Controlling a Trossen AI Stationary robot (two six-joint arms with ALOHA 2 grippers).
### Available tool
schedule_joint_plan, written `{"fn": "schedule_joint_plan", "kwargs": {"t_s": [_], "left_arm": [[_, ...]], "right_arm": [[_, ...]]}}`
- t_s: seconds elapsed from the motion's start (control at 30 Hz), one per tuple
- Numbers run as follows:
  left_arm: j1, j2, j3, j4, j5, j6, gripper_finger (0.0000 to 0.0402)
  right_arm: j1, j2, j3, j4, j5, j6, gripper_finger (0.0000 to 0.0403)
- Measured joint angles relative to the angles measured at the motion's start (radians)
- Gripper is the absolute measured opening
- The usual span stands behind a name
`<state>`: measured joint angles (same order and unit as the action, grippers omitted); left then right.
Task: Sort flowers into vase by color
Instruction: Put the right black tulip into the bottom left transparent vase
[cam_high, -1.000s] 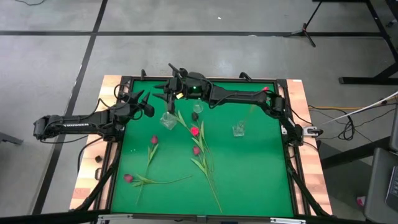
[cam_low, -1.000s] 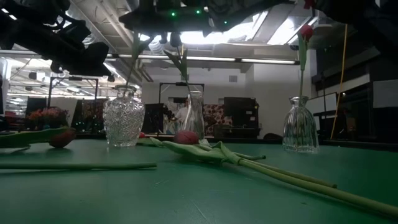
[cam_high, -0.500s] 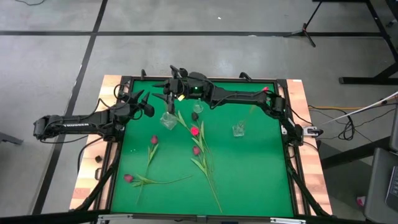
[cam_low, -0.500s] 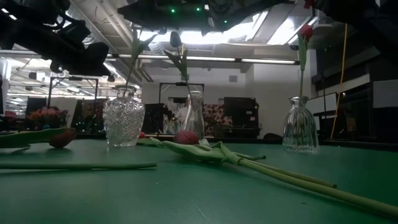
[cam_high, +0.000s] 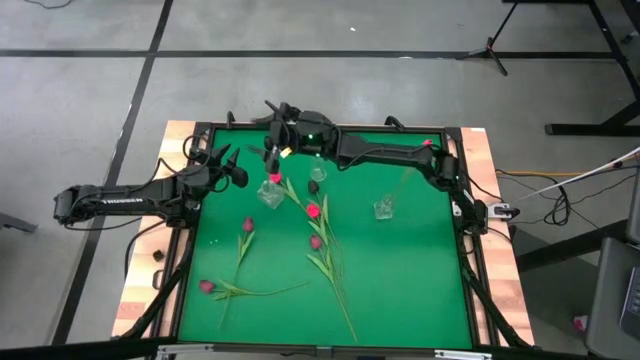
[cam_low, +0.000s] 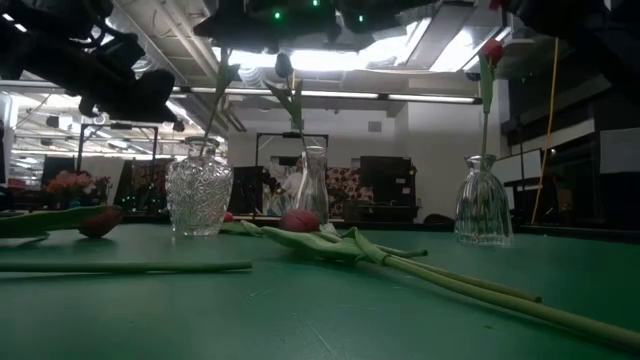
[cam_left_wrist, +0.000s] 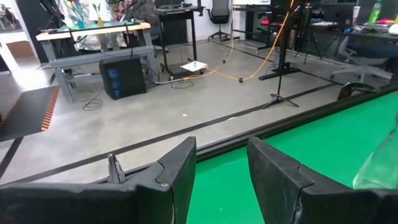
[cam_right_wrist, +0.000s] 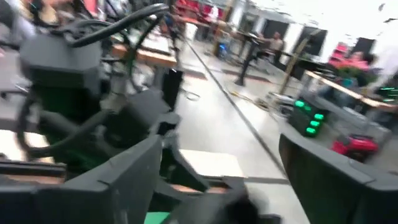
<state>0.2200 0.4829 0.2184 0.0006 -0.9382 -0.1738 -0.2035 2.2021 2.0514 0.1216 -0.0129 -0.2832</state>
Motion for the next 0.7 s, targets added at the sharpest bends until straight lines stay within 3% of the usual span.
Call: {"fn": "schedule_joint_plan", "kwargs": {"t_s": [0.17,0.3,0.43,0.7], "left_arm": [[0.000,0.000,0.000,-0.033,-0.001,-0.005,0.0141],[0.000,0.000,0.000,-0.057,-0.003,-0.031,0.0141],[-0.001,0.000,0.000,-0.057,0.026,-0.029,0.0141],[-0.001,0.007,0.000,0.059,0.383,-0.005,0.0141]], "right_arm": [[0.000,-0.001,0.169,-0.230,0.013,-0.064,0.0331],[0.000,-0.005,0.307,-0.460,0.106,-0.172,0.0327],[-0.001,-0.117,0.263,-0.545,0.168,-0.264,0.0326],[-0.023,-0.320,0.276,-0.787,0.191,-0.247,0.0325]]}}
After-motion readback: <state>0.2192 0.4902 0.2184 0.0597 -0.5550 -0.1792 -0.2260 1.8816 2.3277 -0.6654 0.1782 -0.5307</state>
